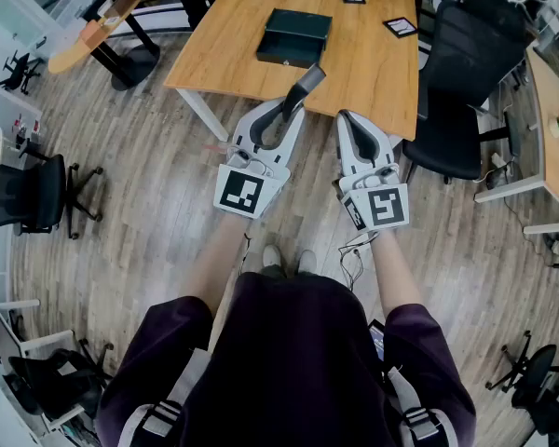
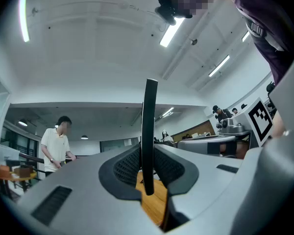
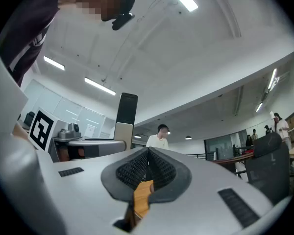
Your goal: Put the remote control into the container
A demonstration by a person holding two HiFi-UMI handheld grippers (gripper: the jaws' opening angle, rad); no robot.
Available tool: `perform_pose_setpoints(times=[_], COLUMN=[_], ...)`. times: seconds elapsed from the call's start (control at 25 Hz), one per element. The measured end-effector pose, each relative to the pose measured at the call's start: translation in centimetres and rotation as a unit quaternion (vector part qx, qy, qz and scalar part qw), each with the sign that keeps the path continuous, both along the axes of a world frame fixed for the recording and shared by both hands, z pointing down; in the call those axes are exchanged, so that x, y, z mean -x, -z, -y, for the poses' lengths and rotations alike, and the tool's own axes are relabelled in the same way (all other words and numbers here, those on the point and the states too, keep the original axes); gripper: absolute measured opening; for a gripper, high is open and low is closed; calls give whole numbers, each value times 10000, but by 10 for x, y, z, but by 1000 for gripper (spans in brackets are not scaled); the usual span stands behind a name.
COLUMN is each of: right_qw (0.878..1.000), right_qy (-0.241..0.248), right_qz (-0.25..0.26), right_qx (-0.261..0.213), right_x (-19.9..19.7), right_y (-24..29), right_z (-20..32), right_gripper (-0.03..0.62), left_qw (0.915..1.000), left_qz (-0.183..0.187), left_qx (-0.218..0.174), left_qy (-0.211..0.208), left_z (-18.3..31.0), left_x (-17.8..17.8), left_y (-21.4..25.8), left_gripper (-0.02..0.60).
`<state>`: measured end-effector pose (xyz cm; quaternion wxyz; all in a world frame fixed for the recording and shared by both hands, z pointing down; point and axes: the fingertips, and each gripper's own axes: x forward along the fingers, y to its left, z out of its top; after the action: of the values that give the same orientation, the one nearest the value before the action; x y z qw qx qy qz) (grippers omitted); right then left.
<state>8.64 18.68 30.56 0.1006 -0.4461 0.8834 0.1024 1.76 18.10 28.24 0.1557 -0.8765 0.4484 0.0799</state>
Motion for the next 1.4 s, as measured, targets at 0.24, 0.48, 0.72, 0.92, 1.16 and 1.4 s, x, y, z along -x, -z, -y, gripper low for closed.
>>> perform_pose_setpoints(times=[0.24, 0.48, 0.72, 0.92, 1.16, 1.4], right_qw=[10000, 9999, 9999, 10000, 9999, 9999], right_qy=[64, 142, 137, 91, 30, -60], right_qz=[-53, -28, -11, 9, 36, -1], right_qx=[-31, 24, 29, 40, 98, 161], right_x=[-18, -22, -21, -18, -8, 13], right_y=[-3, -12, -16, -20, -30, -36], right_z=[7, 22, 44, 66, 100, 137], right_gripper=[18, 18, 18, 18, 18, 18], left_qw=[9999, 9998, 9997, 9997, 9998, 9999], left_qz=[62, 66, 100, 109, 103, 32], left_qx=[-67, 2, 20, 46, 62, 129], left_qy=[103, 183, 208, 204, 145, 62], left_z=[5, 16, 39, 62, 95, 137], left_x=[-22, -27, -25, -21, -13, 5], left_y=[0, -9, -13, -19, -30, -36], left_gripper=[75, 75, 75, 75, 75, 75])
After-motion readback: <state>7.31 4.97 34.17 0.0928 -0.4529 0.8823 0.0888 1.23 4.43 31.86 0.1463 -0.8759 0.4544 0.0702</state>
